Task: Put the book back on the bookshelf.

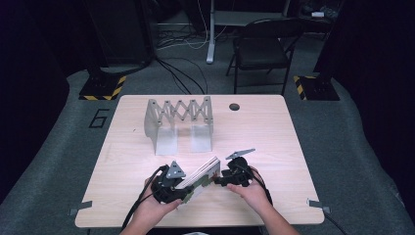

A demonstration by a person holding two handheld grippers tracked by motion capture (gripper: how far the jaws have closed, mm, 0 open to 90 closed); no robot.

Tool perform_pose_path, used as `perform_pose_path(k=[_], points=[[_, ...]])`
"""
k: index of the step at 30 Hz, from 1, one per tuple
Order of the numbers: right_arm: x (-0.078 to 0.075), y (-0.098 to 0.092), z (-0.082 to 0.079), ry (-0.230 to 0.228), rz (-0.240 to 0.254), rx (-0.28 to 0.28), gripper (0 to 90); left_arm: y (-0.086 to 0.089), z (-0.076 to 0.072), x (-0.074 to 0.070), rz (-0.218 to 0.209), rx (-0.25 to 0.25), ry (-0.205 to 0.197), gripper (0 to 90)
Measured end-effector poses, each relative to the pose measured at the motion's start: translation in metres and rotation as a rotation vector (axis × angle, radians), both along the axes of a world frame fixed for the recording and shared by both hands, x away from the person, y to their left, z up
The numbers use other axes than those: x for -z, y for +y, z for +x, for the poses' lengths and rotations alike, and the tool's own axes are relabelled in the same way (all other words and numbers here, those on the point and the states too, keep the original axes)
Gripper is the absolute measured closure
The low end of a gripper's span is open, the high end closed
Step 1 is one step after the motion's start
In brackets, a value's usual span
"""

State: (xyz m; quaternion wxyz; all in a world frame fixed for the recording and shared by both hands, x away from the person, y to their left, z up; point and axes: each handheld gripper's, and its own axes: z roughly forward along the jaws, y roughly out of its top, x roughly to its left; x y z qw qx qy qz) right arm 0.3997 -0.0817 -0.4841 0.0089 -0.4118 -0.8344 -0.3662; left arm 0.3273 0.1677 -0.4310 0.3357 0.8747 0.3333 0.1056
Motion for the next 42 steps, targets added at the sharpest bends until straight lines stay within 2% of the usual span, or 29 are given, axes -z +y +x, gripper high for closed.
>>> perform_pose_path(k=[1, 2, 7, 17, 21, 23, 25, 26, 27, 30, 38, 42], points=[[0.000, 0.000, 0.000, 0.001, -0.001, 0.000, 46.9, -0.001, 0.000, 0.001, 0.001, 0.001, 0.010, 66.6], [0.000, 0.001, 0.000, -0.002, 0.004, 0.001, 46.9, -0.002, 0.001, 0.001, 0.008, -0.002, -0.001, 66.4], [0.001, 0.001, 0.001, -0.009, 0.000, -0.006, 46.9, -0.005, 0.003, 0.005, 0.021, 0.000, 0.009, 66.5], [0.003, 0.000, 0.001, 0.000, -0.007, -0.002, 46.5, -0.009, 0.004, 0.015, 0.013, -0.002, 0.003, 66.7], [0.003, -0.001, 0.001, -0.007, -0.003, 0.001, 46.5, -0.009, 0.005, 0.015, 0.025, 0.000, 0.004, 68.0], [0.002, -0.001, 0.000, 0.015, -0.002, 0.012, 46.5, -0.010, 0.006, 0.015, 0.025, -0.005, 0.002, 68.7], [0.003, -0.001, 0.002, 0.001, -0.002, 0.004, 46.5, -0.011, 0.007, 0.015, 0.026, 0.001, 0.011, 69.2], [0.002, -0.001, 0.001, 0.018, -0.001, 0.017, 46.5, -0.011, 0.007, 0.016, 0.025, -0.001, 0.013, 69.2], [0.003, -0.002, 0.002, 0.000, -0.006, 0.000, 46.5, -0.012, 0.007, 0.016, 0.029, -0.003, 0.016, 69.4], [0.004, -0.003, 0.003, -0.005, -0.004, 0.006, 46.5, -0.012, 0.008, 0.015, 0.026, -0.002, 0.021, 70.7], [0.003, -0.007, 0.005, -0.010, -0.004, 0.010, 46.5, -0.012, 0.008, 0.015, 0.026, 0.004, 0.028, 73.7], [0.003, -0.008, 0.005, -0.008, -0.005, 0.011, 46.4, -0.013, 0.008, 0.015, 0.036, 0.014, 0.015, 74.6]])
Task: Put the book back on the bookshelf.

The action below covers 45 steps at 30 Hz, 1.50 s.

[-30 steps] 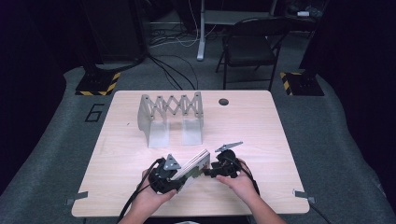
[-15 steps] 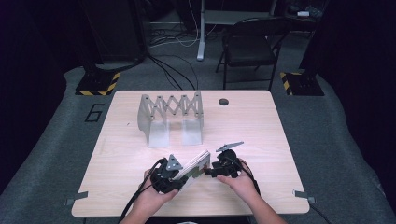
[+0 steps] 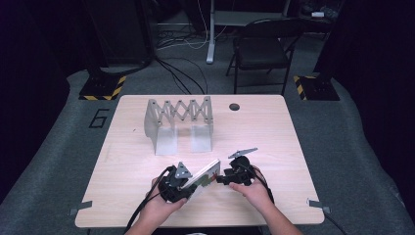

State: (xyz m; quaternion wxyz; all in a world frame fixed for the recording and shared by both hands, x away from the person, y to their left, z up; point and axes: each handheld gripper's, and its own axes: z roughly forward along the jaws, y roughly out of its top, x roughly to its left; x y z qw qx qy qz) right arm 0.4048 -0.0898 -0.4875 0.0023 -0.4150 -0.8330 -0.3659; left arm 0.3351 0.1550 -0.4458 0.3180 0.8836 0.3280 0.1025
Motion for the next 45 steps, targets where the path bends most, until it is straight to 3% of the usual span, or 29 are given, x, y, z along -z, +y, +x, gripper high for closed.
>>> perform_pose_path(k=[12, 15, 23, 31, 34, 45], points=[[0.005, 0.000, -0.002, 0.016, -0.016, 0.001, 46.4, -0.002, -0.002, -0.002, 0.033, 0.042, 0.003, 75.7], [0.006, 0.001, -0.001, 0.010, -0.024, -0.011, 46.4, -0.003, -0.003, -0.002, 0.045, 0.040, -0.012, 75.8], [0.007, 0.000, -0.002, 0.012, -0.023, -0.006, 46.2, -0.006, 0.001, -0.007, 0.064, 0.063, 0.003, 75.9], [0.007, -0.002, -0.002, 0.017, -0.017, 0.003, 45.9, -0.004, 0.007, -0.010, 0.041, 0.056, 0.044, 75.9], [0.006, -0.003, -0.001, 0.017, -0.014, 0.007, 45.8, -0.004, 0.010, -0.013, 0.050, 0.066, 0.041, 76.0], [0.006, -0.007, 0.000, 0.019, 0.000, 0.025, 45.6, -0.002, 0.021, -0.023, -0.001, 0.033, 0.041, 76.0]])
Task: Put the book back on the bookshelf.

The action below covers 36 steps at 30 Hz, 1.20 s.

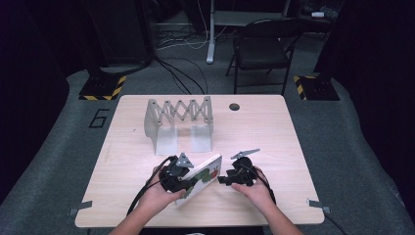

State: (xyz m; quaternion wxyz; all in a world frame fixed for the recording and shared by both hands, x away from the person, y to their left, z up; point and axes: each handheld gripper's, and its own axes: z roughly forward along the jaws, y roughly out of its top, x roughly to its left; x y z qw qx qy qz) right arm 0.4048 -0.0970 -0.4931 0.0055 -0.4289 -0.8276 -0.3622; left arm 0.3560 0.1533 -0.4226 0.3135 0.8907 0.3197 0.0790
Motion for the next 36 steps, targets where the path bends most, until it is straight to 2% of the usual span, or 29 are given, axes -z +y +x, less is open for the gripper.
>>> perform_pose_path(k=[15, 31, 36], points=[[0.001, -0.007, 0.004, 0.010, 0.000, 0.014, 45.6, 0.016, 0.012, -0.021, -0.005, -0.064, -0.030, 75.9], [0.004, -0.006, 0.003, 0.016, -0.009, 0.014, 45.6, 0.050, 0.025, -0.027, -0.010, -0.162, -0.044, 76.0], [0.005, -0.005, 0.003, 0.018, -0.003, 0.021, 45.6, 0.057, 0.026, -0.031, -0.008, -0.175, -0.052, 76.0]])
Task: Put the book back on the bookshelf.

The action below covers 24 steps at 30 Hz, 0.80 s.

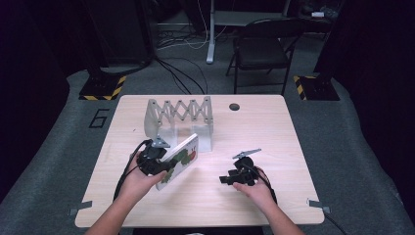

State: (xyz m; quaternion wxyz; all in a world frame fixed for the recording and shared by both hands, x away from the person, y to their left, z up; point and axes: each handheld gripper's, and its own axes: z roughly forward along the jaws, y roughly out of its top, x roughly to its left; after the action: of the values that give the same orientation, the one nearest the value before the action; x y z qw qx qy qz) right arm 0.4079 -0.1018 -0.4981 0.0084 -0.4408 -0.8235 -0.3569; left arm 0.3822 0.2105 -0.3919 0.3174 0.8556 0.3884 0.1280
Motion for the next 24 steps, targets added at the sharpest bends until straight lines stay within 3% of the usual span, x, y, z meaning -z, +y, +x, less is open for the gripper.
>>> perform_pose_path(k=[24], points=[[0.000, -0.001, 0.001, 0.010, -0.004, -0.003, 45.6, 0.027, 0.004, -0.012, -0.012, -0.076, -0.025, 75.9]])
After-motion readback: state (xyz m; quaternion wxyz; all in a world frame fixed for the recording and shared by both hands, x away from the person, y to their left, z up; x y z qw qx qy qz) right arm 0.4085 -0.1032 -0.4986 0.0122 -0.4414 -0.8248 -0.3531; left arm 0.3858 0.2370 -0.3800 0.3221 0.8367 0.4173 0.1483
